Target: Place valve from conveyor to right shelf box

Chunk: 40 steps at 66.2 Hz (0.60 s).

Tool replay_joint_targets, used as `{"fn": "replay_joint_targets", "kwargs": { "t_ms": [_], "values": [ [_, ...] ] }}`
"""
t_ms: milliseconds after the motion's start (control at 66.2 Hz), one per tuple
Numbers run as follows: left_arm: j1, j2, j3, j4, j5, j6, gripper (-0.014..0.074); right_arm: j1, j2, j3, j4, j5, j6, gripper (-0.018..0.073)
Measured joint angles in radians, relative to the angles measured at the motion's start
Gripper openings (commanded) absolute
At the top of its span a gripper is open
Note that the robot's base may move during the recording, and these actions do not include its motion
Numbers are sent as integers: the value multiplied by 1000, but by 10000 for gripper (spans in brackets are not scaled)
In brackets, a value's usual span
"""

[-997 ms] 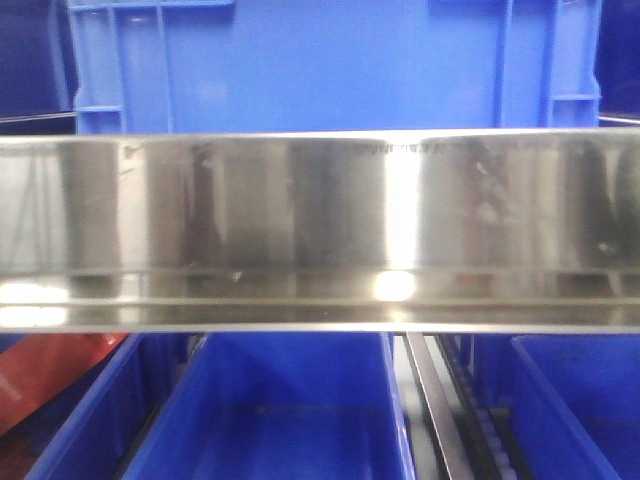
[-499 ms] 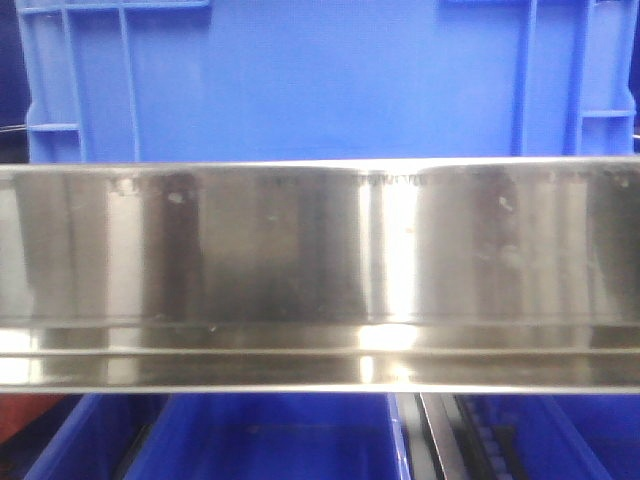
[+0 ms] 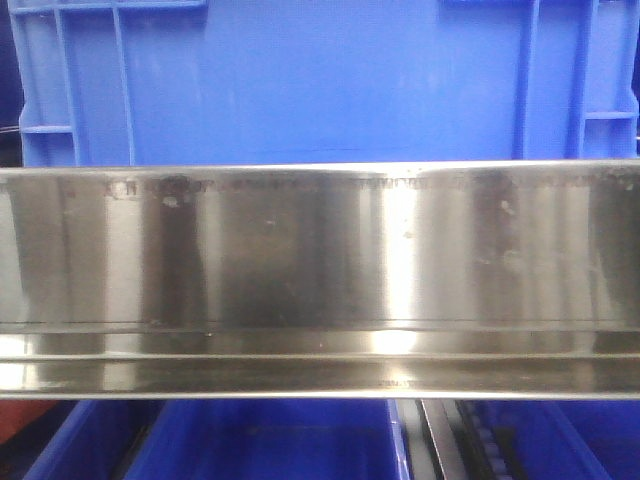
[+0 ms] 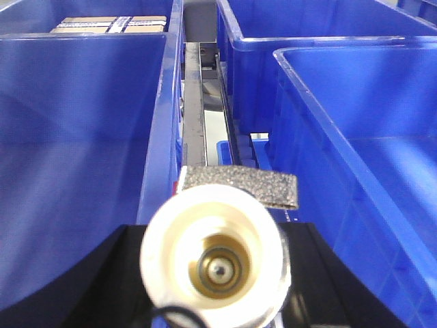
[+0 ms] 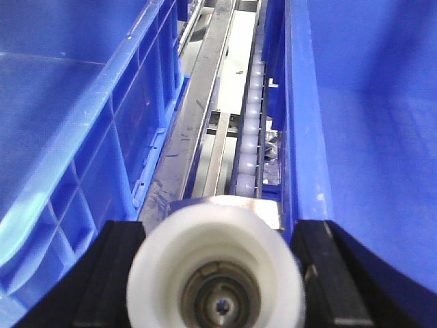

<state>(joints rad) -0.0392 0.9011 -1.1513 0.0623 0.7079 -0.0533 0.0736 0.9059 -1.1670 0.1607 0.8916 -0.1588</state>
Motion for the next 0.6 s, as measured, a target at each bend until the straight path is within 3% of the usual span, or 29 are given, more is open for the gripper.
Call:
{"fn": "replay_joint_targets", "kwargs": {
  "t_ms": [604],
  "values": [
    [0, 0, 0, 0, 0, 0, -111, 0, 0, 0, 0, 0, 0, -154]
  ]
}}
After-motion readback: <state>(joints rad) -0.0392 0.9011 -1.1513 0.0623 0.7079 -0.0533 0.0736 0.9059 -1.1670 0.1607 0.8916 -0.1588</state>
